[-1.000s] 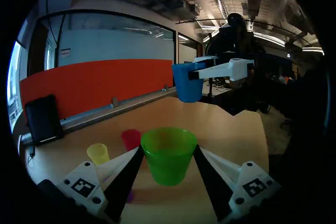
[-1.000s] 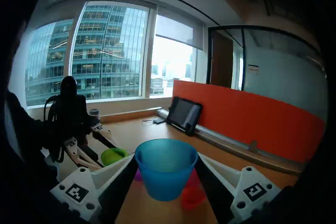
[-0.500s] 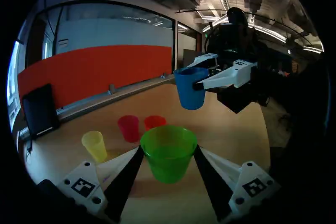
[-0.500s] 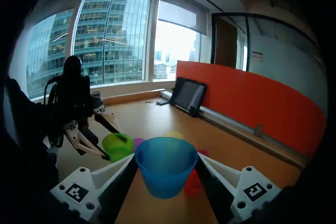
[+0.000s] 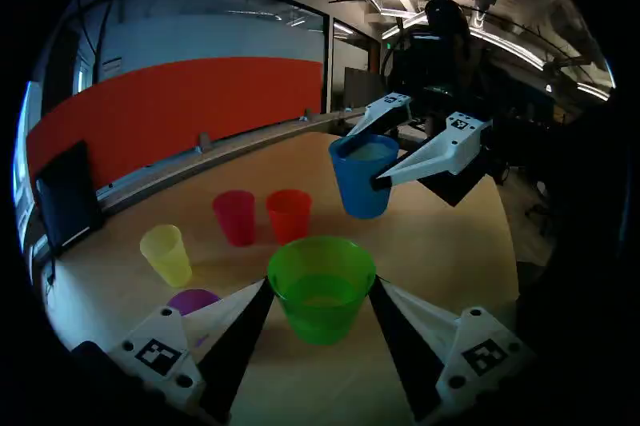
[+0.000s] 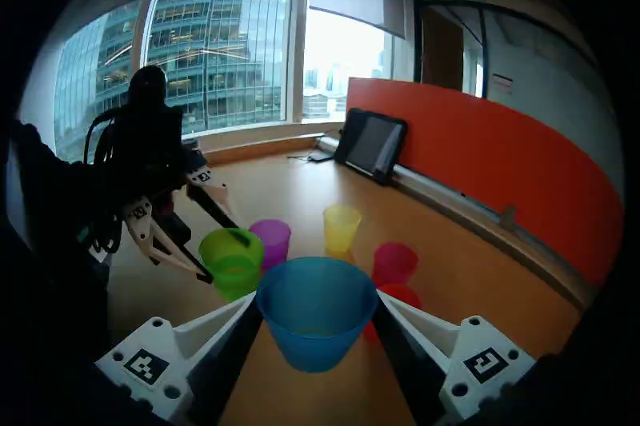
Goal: Pour water
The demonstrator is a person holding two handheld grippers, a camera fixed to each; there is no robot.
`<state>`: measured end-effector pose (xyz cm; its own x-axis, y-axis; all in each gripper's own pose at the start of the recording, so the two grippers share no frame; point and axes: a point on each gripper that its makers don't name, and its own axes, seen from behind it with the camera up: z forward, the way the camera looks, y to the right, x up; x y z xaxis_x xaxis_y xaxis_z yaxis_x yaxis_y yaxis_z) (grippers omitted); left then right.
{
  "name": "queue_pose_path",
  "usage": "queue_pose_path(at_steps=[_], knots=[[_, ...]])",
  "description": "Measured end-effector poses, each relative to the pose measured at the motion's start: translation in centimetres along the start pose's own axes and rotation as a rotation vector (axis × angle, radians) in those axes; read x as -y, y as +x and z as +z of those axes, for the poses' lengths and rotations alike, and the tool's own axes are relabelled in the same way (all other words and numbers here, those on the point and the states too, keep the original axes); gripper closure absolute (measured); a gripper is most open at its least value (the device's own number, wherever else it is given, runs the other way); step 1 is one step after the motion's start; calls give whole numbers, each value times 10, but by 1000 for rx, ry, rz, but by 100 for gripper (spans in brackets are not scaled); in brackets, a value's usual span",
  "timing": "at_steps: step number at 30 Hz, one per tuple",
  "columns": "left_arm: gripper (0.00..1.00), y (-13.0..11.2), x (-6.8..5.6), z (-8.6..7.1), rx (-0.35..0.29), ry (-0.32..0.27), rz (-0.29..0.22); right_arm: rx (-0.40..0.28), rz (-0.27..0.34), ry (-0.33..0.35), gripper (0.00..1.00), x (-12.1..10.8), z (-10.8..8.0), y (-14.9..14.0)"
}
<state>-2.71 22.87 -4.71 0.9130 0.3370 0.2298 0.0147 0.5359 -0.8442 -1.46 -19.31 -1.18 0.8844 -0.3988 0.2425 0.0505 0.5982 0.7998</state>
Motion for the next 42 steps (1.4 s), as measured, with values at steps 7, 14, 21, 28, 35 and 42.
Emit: queue_pose_path(at_steps=[7,14,21,28,35,42], knots=[[15,-13,1,5,53,-4,7,50,-17,21,7,4,10,-20],[15,-25,4,9,105,-4,15,87,-26,41,7,8,17,-36],[15,-33,7,15,138,-6,14,125,-41,48,7,10,23,-50],[15,-41,8,18,156,-11,9,159,-37,65,7,13,27,-65],[15,-47,10,22,166,-12,5,177,-36,75,7,15,32,-76],[15,-54,11,25,173,-12,-4,182,-38,81,7,16,37,-82]])
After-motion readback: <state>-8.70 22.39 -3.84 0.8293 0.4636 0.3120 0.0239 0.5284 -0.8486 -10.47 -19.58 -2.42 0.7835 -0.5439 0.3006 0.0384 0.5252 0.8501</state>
